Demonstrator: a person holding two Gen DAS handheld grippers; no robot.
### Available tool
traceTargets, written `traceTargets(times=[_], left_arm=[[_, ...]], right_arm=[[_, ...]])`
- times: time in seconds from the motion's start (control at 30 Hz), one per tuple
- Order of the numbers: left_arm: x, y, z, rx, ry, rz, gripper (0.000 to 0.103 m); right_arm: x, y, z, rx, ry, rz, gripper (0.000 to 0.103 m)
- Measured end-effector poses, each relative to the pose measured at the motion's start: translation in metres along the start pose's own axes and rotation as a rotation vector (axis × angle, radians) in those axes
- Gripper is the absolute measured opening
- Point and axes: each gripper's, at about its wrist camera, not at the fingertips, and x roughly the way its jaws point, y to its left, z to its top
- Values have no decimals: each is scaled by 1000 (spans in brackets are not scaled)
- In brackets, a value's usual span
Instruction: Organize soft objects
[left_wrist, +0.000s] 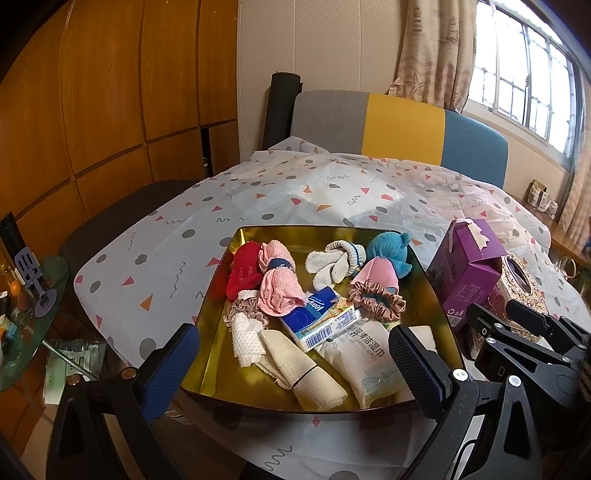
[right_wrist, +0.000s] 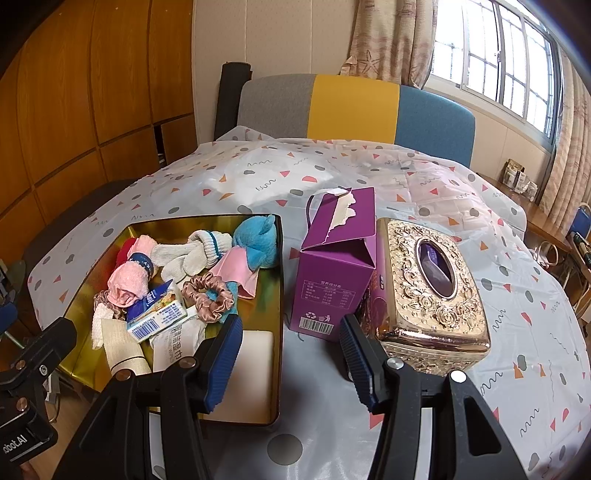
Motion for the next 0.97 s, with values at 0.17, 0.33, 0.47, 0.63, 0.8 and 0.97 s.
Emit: traceTargets(times=[0.17,0.33,0.47,0.63,0.8,0.97], left_arm=[[0,0,0,0,1,3,103],[0,1,0,1,-1,9,103],[0,1,0,2,-2,13,103],[1,1,-1,-2,6,6,103],[0,2,-3,-8,-9,13,102],[1,3,-2,-16,-1,12,101]], right_arm=[[0,0,0,0,0,1,55],[0,1,-1,-2,1,2,55],[1,1,-1,-1,3,2,55],[1,1,-2,-4,4,3,55],[1,1,-4,-9,9,5,55],[1,-1,-4,-4,8,6,55]])
